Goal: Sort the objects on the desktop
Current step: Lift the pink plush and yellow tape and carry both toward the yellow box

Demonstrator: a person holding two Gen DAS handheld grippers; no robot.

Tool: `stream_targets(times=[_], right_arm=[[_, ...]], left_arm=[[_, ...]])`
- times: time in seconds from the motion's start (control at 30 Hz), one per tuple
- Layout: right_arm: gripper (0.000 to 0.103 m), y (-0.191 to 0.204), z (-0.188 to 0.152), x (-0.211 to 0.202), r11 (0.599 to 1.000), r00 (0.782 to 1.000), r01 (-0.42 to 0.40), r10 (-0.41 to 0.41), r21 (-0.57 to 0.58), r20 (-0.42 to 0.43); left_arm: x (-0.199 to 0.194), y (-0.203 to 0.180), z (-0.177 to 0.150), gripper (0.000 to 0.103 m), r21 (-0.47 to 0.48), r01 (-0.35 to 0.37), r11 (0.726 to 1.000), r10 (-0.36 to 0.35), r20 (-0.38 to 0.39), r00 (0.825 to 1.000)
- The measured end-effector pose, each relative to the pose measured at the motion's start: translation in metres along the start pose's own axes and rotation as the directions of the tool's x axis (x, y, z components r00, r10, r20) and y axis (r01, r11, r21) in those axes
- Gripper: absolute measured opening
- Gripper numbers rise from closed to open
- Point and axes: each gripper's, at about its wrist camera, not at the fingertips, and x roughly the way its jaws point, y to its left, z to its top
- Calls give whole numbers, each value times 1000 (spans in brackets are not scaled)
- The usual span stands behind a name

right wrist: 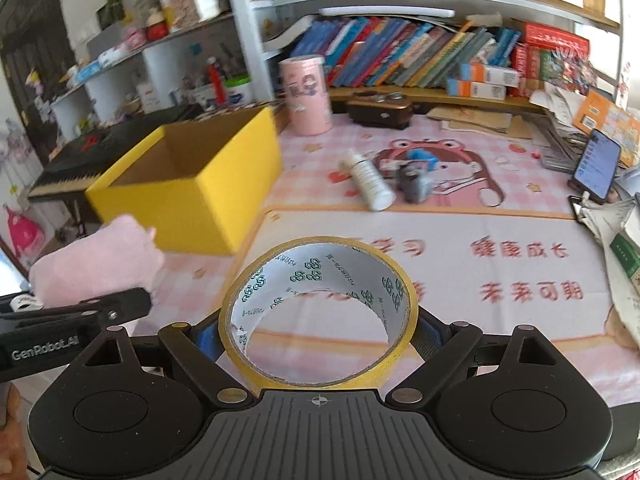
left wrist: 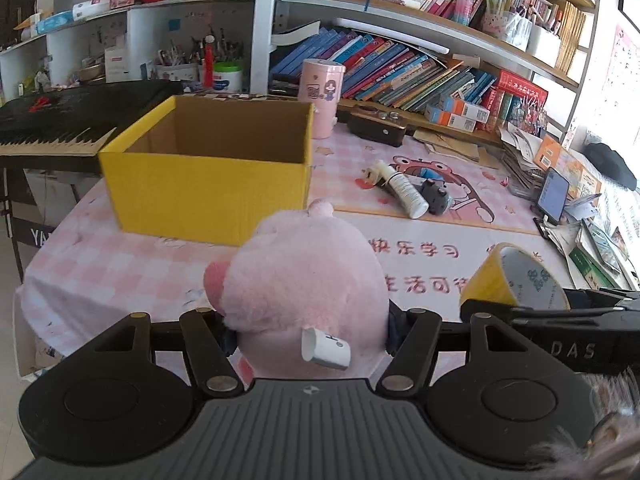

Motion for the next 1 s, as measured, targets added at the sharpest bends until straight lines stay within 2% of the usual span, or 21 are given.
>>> stream_targets(times=[0.33, 0.7, 1.0], right_arm=[[91, 66, -21, -8, 999, 1000, -10, 9, -49, -26], [91, 114, -25, -11, 994, 999, -42, 40, -99, -21], [91, 137, -25, -8, 990, 998, -55, 52, -127, -22]], left_arm=[[-35, 53, -19, 61, -3, -6, 1000, 6, 23, 1000], [-62, 97, -30, 61, -47, -34, 998, 37, 58, 998], [-67, 119, -32, 61, -75, -48, 996, 52, 58, 997]])
